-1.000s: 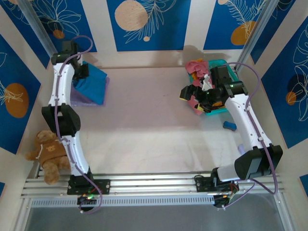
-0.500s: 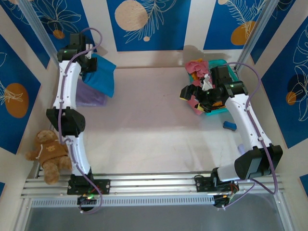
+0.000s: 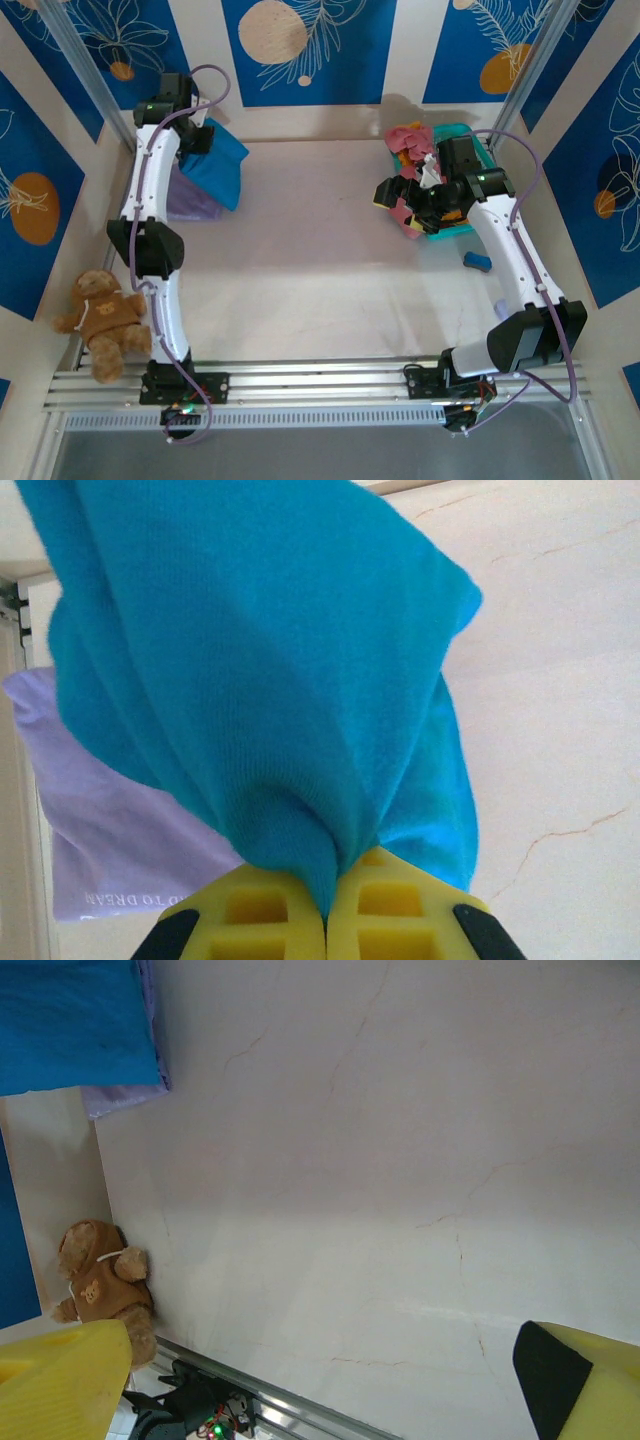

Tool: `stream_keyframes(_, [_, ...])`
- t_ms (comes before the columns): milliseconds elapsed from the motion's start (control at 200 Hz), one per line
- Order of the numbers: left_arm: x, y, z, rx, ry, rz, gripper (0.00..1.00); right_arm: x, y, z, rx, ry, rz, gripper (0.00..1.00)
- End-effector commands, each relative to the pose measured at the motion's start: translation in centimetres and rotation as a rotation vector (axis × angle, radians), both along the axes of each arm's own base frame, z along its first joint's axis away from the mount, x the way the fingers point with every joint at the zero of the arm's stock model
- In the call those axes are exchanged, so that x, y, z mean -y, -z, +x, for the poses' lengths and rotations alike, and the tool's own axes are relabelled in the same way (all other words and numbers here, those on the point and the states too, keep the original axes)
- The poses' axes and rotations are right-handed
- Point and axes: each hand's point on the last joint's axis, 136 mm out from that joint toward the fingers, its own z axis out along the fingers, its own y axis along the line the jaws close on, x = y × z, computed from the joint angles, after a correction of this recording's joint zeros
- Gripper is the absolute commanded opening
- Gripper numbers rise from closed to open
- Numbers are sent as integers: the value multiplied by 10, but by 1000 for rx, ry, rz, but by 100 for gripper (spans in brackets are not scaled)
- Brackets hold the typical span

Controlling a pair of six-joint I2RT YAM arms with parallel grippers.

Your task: Fold and stack the t-shirts

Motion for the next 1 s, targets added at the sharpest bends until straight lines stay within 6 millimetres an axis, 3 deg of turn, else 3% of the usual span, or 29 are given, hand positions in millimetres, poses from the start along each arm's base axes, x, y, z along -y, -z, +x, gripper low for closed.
stream_keyframes(0, [7,-16,4,49,64,10,0,-3,-3,0,0,-17,19,99])
stream_keyframes(175, [1,-7,7,32,85,62,0,-3,-3,0,-3,-18,15,99])
stream_keyframes(465, [-22,42,17,-73,58,170,0,-3,-8,2,2,-21,10,99])
stream_keyframes(560, [-31,47,19,-86,46,203,0,-4,-7,3,-2,-25,11,99])
stream_keyframes(810, [-48,24,16,-39,1,218,0,-7,-8,8,-9,-31,18,99])
stream_keyframes(990, [-49,4,10,1,-10,201,0,-11,-6,9,-14,-38,15,99])
